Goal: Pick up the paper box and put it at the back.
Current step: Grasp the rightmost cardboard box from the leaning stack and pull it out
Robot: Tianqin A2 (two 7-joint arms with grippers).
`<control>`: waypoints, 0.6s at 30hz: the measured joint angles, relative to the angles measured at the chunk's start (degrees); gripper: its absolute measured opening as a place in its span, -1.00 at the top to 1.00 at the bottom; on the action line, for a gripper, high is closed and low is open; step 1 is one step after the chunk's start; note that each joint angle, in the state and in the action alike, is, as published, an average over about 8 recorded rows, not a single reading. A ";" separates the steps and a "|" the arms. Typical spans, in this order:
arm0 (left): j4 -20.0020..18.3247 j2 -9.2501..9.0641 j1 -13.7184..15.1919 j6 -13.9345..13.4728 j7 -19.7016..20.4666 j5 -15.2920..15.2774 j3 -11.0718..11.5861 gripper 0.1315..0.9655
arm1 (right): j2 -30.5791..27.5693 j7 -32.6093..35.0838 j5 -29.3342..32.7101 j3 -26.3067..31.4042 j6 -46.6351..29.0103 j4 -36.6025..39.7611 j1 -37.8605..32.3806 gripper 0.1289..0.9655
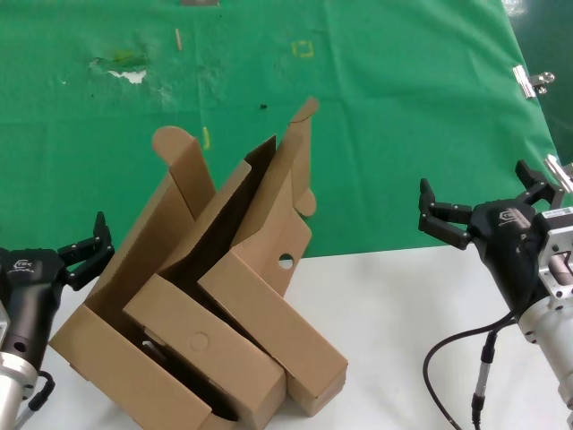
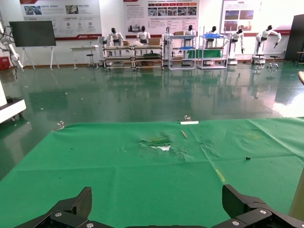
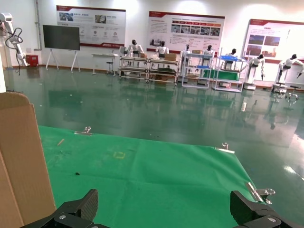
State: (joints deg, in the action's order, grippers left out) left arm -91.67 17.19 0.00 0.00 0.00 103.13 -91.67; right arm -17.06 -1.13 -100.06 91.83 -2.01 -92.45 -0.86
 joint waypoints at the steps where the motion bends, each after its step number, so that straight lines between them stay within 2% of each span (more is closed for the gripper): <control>1: 0.00 0.00 0.00 0.00 0.00 0.00 0.00 -1.00 | 0.00 0.00 0.00 0.00 0.00 0.00 0.00 -1.00; 14: 0.00 0.00 0.00 0.00 0.00 0.00 0.00 -1.00 | 0.00 0.00 0.00 0.00 0.00 0.00 0.00 -1.00; 18: 0.00 0.00 0.00 0.00 0.00 0.00 0.00 -1.00 | -0.63 1.01 -0.64 -0.61 -2.55 0.51 -0.82 -1.00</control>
State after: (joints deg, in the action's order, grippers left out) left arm -91.67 17.19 0.00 0.00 0.00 103.13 -91.67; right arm -17.69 -0.12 -100.70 91.22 -4.56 -91.94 -1.68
